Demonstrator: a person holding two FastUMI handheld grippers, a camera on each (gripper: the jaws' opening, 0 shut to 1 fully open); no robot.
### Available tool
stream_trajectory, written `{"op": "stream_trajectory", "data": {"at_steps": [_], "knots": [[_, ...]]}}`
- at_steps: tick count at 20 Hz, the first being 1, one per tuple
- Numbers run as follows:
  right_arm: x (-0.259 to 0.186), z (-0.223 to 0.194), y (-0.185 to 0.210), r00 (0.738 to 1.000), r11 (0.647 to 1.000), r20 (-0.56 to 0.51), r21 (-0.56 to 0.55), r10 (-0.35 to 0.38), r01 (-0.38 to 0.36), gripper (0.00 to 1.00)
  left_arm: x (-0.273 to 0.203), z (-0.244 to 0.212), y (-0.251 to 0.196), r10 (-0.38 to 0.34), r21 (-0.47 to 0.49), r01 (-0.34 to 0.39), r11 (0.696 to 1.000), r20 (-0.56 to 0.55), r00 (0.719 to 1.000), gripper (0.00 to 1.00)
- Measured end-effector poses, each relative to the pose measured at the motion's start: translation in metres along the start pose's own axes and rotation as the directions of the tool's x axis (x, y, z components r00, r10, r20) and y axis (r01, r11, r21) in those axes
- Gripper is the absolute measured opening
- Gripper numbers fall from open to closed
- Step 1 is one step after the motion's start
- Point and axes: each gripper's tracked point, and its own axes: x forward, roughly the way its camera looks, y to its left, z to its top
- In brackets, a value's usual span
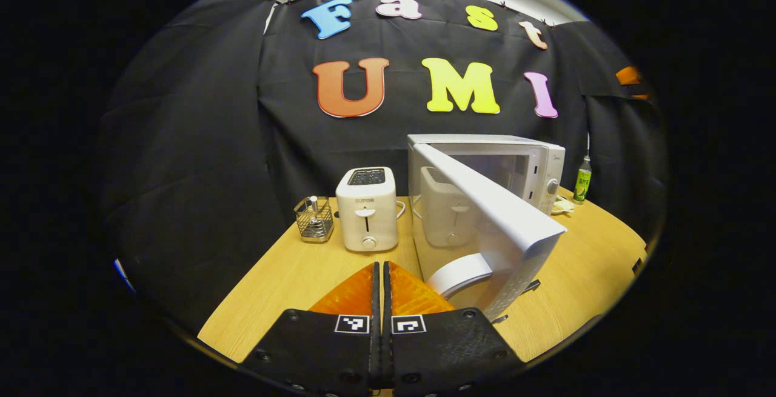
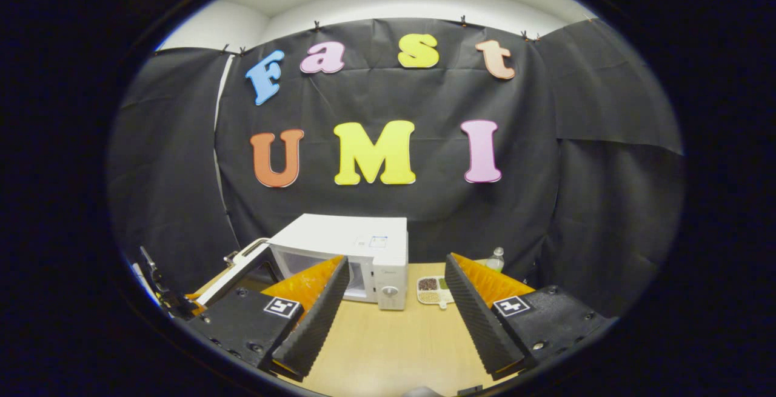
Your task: Open the microwave oven with the left hand, put the food in, and close the microwave oven.
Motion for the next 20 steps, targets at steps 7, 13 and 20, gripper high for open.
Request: {"op": "stream_trajectory", "data": {"at_steps": [7, 13, 20], "knots": [[-0.001, -0.01, -0.023, 1.0, 1.0, -0.021, 0.026, 0.004, -0.003, 0.92, 0.005, 0.01, -0.075, -0.107, 0.022, 0.107, 0.994, 0.003, 0.994, 0.0], [0.004, -0.021, -0.054, 0.999, 0.999, -0.049, 0.036, 0.024, -0.022, 0.92, 0.02, 0.018, -0.148, -0.176, 0.046, 0.177, 0.983, -0.014, 0.984, 0.0], [0.016, -0.029, -0.083, 0.992, 0.994, -0.068, 0.027, 0.104, -0.102, 0.92, 0.055, 0.03, -0.206, -0.165, 0.052, 0.165, 0.985, -0.014, 0.986, 0.0]]}}
